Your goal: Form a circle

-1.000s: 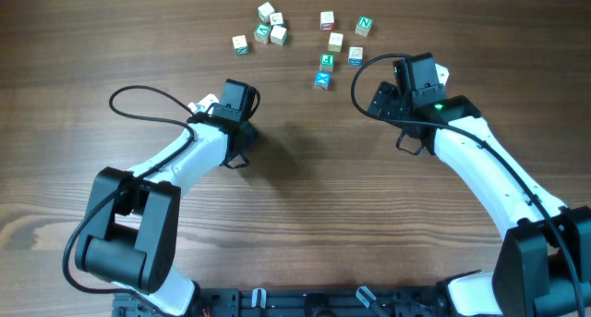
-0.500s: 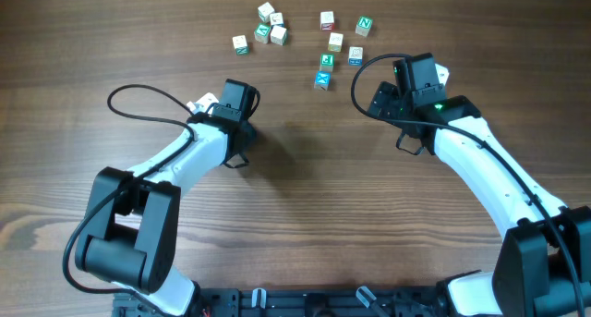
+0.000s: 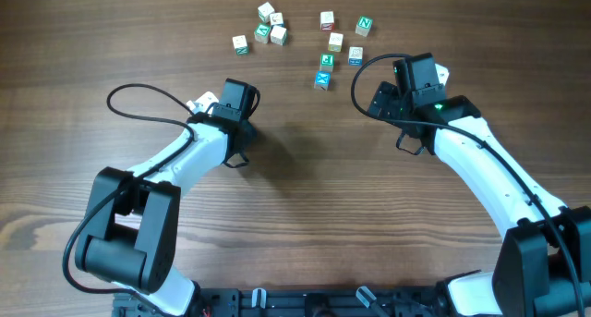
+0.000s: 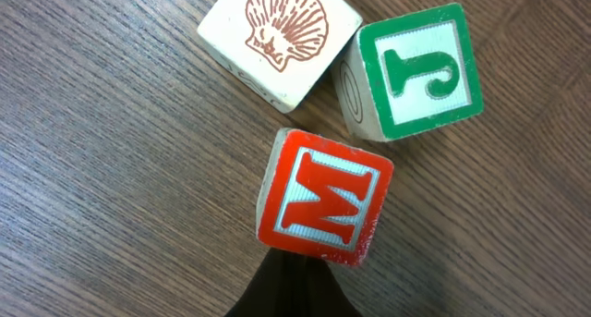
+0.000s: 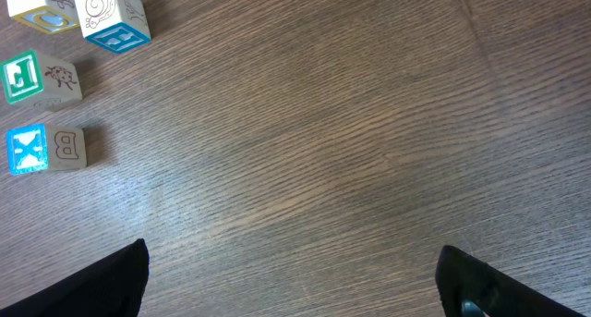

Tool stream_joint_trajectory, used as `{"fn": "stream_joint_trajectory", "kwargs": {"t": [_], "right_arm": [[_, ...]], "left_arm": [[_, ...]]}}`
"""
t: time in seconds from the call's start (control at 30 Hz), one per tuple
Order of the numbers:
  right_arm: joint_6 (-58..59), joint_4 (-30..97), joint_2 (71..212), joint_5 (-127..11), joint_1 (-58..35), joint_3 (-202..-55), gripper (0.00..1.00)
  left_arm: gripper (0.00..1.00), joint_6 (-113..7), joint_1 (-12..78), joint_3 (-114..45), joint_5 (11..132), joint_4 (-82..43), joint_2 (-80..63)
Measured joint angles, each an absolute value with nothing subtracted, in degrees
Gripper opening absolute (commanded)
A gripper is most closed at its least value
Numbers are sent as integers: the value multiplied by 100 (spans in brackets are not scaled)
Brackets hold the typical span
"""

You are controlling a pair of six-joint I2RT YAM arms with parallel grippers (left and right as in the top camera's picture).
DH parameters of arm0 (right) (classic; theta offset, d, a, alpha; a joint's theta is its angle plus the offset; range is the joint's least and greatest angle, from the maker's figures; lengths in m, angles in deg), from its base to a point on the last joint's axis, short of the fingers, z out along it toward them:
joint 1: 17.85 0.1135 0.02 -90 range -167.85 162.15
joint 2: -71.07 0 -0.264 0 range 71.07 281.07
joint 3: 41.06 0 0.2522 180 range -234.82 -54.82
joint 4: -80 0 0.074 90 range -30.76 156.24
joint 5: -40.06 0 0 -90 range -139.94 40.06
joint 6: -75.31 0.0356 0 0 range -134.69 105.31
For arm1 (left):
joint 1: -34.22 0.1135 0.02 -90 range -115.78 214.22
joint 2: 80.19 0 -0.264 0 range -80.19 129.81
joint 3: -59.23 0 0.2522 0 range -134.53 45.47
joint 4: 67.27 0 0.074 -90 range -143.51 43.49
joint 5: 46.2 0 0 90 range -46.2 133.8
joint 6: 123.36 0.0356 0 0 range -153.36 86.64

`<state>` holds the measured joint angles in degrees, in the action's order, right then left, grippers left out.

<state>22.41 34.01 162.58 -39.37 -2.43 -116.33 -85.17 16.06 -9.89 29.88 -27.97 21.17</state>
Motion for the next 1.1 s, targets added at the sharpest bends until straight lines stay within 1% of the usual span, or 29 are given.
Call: {"fn": "stream_joint_trajectory", "kwargs": {"t": [1.1], "right_arm": [[2241, 3404, 16255, -3937, -243, -11633, 100]], "left_arm": [[4, -8517, 1606, -989, 2918, -2828, 2117]]}}
